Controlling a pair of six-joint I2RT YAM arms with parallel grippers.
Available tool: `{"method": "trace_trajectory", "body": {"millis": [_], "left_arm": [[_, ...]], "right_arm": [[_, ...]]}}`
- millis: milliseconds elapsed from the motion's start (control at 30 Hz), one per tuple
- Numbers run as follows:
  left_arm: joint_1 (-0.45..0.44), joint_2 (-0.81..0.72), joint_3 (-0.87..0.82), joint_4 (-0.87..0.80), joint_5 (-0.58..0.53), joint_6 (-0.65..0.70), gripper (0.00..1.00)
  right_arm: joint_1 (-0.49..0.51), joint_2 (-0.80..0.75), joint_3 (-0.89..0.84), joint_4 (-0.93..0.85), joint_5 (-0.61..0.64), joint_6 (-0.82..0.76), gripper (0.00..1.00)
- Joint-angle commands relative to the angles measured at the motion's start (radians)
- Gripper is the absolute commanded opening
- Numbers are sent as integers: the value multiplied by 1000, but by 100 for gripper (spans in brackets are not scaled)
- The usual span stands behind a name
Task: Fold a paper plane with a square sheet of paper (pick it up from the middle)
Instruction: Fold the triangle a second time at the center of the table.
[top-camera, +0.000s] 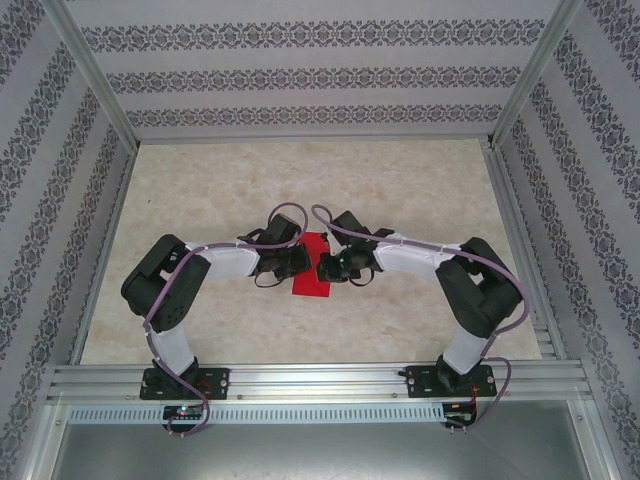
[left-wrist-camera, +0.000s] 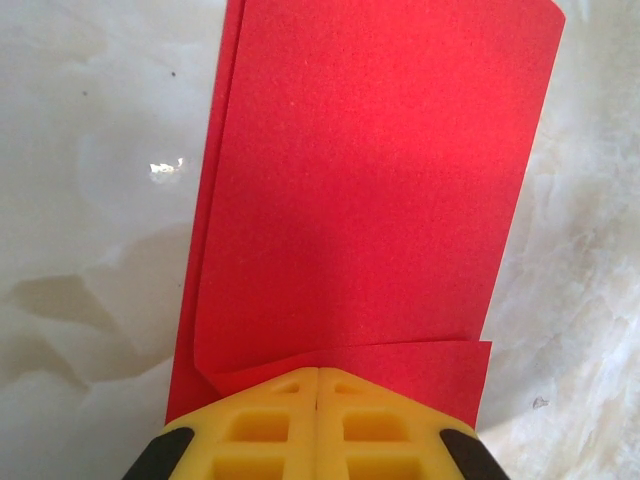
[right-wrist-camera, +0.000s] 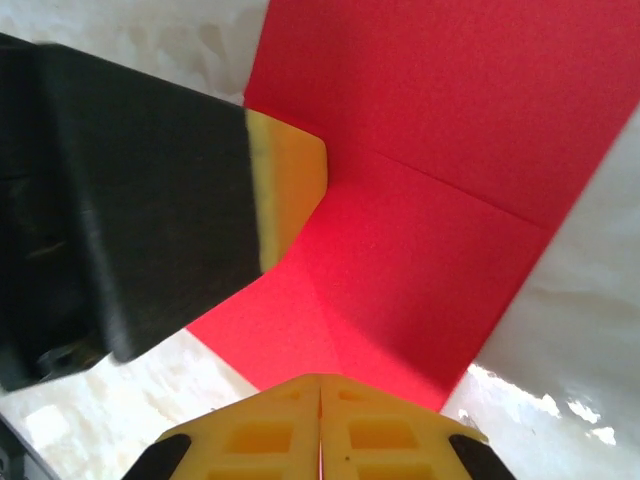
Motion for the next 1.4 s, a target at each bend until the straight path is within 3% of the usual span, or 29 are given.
{"method": "trace_trajectory", "body": {"millis": [0, 400, 733, 1033, 1367], "left_arm": [[-7, 65, -42, -132, -56, -13, 6], [-7, 66, -37, -141, -66, -22, 6], [-6, 67, -36, -151, -74, -19, 6], [-6, 61, -36, -142, -63, -14, 6], [-7, 53, -22, -124, -31, 8, 7]], "right_arm": [[15, 50, 46, 11, -31, -8, 8], [13, 92, -14, -51, -14, -78, 8], [-5, -20, -164, -61, -89, -144, 7], [-25, -121, -120, -9, -53, -90, 8], [-26, -2, -63, 10, -68, -56, 8]]}}
